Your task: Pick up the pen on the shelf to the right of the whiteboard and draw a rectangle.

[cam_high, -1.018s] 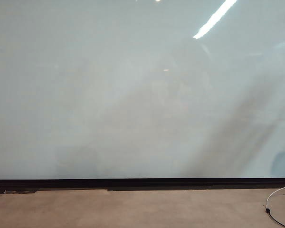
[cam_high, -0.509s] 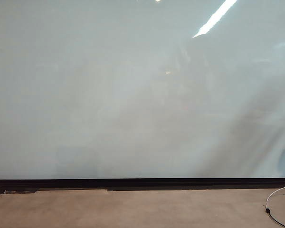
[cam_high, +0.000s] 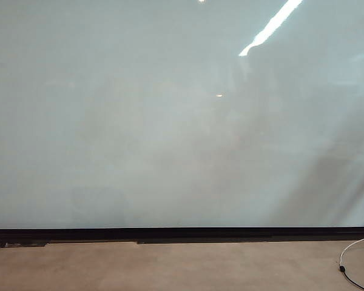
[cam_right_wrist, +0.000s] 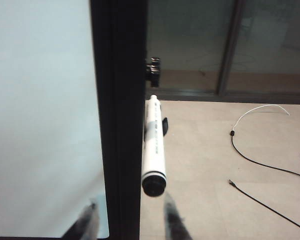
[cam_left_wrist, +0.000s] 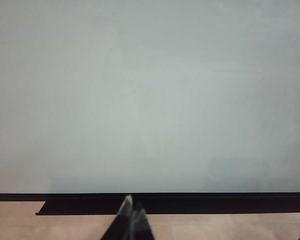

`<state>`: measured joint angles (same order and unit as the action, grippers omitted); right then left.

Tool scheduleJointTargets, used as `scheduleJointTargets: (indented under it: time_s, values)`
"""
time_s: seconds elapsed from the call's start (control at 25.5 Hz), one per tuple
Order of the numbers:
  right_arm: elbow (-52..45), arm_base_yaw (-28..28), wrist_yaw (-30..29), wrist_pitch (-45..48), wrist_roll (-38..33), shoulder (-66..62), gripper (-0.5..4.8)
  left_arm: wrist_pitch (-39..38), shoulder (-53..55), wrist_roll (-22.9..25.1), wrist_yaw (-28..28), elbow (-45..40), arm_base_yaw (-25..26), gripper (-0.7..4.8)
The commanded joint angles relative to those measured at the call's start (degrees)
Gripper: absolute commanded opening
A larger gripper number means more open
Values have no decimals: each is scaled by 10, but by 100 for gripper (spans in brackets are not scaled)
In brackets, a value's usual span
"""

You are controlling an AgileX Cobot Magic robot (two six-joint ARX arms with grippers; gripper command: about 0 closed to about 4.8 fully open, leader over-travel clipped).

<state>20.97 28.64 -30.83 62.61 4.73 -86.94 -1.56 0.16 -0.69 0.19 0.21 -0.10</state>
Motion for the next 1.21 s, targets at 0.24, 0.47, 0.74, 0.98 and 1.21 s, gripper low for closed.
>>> scheduleJointTargets:
  time_s: [0.24,0.47,0.74,0.98,1.21]
  values:
    - [27,3,-5,24,-3,-38,173,3,0,2,0,2,0,-5]
    - [48,3,-24,24,-3,-65,180,3,0,2,0,2,0,-4]
    - [71,3,-40,35,-7,-107,181,3,0,2,0,2,0,-5]
    - [82,3,-41,64,-20,-135,212,3,0,2,0,2,0,-4]
    - [86,3,-43,103,-37,-157,212,3,0,2,0,2,0,-4]
